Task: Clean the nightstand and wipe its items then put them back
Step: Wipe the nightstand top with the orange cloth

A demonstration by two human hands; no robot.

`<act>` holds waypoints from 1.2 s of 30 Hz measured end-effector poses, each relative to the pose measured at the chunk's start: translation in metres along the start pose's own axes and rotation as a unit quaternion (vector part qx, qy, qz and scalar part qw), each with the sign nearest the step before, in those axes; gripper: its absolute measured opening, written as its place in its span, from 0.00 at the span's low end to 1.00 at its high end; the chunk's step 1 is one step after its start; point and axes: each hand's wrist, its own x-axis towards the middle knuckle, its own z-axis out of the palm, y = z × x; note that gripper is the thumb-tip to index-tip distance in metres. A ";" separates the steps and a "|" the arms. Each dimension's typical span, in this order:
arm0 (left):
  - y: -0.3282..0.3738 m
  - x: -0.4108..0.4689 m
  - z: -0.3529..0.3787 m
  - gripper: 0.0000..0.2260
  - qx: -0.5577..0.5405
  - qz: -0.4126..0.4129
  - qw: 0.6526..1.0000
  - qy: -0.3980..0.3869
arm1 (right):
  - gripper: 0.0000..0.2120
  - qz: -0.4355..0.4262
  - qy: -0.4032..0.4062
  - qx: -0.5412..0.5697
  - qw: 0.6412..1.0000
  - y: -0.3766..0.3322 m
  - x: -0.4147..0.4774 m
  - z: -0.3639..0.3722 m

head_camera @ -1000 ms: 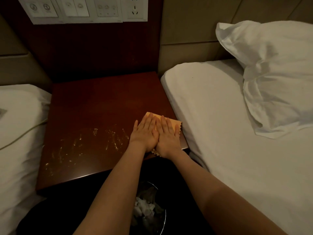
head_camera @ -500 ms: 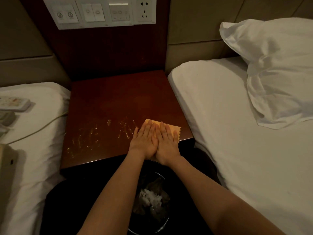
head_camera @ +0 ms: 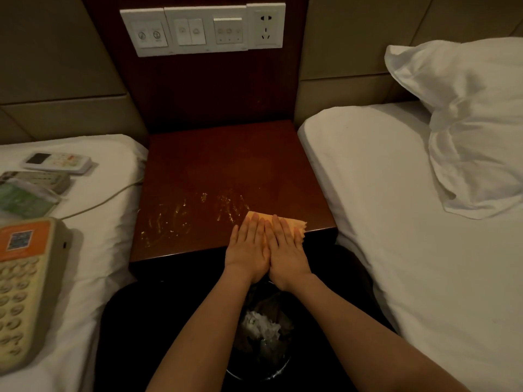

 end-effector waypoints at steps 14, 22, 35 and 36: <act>0.001 0.030 -0.017 0.25 0.002 0.025 1.000 -0.009 | 0.43 0.006 -0.027 0.034 0.999 0.019 0.028 -0.010; 0.002 0.074 -0.038 0.25 -0.008 0.025 0.999 -0.036 | 0.38 0.016 -0.058 0.050 0.997 0.037 0.064 -0.034; -0.045 0.105 -0.055 0.25 -0.016 -0.022 0.999 -0.031 | 0.39 -0.024 -0.034 0.003 0.999 0.012 0.125 -0.045; -0.053 0.104 -0.055 0.25 -0.019 -0.030 0.999 -0.031 | 0.39 -0.032 -0.035 0.003 0.999 0.005 0.128 -0.044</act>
